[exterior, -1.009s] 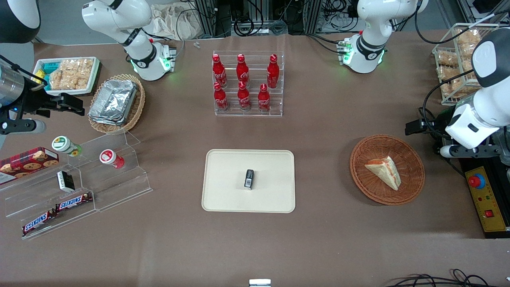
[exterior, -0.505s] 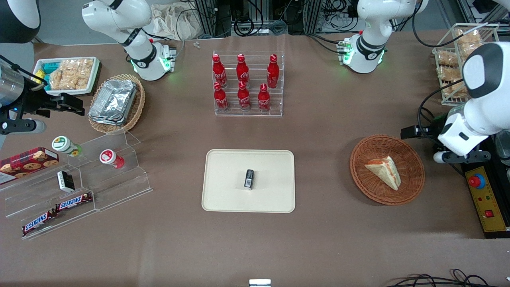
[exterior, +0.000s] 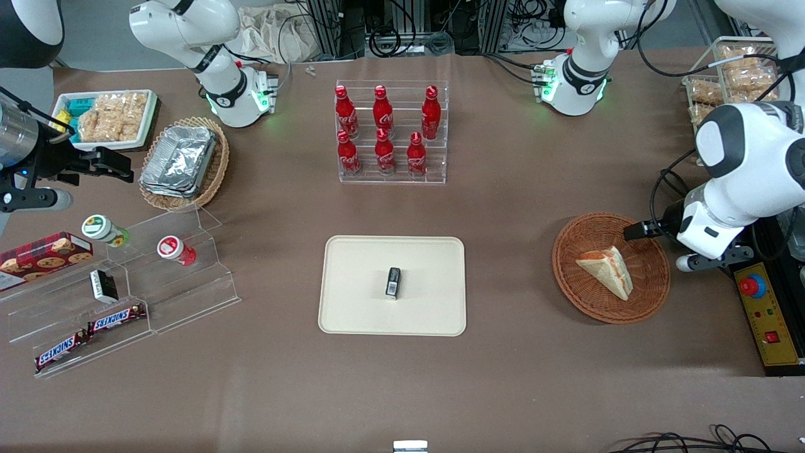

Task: Place sandwich from basket to tray
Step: 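Lower the open left gripper over the wrapped sandwich in the basket, then close the left gripper on the sandwich's wrapped edge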

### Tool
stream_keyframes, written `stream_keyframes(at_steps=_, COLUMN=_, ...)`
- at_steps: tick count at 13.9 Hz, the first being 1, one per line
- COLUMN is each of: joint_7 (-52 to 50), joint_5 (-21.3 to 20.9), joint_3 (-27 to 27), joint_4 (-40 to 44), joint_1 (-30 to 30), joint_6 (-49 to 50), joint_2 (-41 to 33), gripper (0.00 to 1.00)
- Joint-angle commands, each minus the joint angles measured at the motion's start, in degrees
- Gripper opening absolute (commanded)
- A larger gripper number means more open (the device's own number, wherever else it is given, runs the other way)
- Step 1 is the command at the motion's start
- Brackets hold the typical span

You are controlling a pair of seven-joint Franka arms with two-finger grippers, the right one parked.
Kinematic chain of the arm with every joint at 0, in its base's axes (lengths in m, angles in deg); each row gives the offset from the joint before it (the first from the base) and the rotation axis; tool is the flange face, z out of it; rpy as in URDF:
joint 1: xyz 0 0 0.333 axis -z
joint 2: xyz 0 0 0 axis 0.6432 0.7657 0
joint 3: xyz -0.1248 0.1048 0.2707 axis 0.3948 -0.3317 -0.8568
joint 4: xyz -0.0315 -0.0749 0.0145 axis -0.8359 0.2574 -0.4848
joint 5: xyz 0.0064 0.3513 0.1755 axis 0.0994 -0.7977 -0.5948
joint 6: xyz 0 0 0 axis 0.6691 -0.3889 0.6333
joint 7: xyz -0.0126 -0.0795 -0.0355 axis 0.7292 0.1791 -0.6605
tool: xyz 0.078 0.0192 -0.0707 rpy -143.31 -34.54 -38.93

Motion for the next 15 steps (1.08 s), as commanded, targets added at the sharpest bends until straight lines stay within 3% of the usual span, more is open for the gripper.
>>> stream_keyframes(at_steps=1, joint_7=-8.4, joint_5=-0.9, joint_3=0.3, joint_4=-4.1, joint_1=-0.3, joint_6=-5.4, joint_2=-1.2, gripper=0.99)
stream_keyframes(at_steps=5, joint_7=-21.0, joint_5=-0.8, joint_3=0.4, joint_4=-4.2, joint_1=0.1, joint_6=-11.9, joint_2=3.8, gripper=0.99)
stream_keyframes(at_steps=13, joint_7=-28.1, joint_5=-0.8, joint_3=0.7, joint_4=-4.3, joint_1=0.6, joint_6=-17.5, joint_2=10.0, gripper=0.98)
stream_keyframes(at_steps=15, joint_7=-29.6, joint_5=-0.8, joint_3=0.8, joint_4=-4.7, joint_1=0.6, joint_6=-19.2, joint_2=10.7, gripper=0.93)
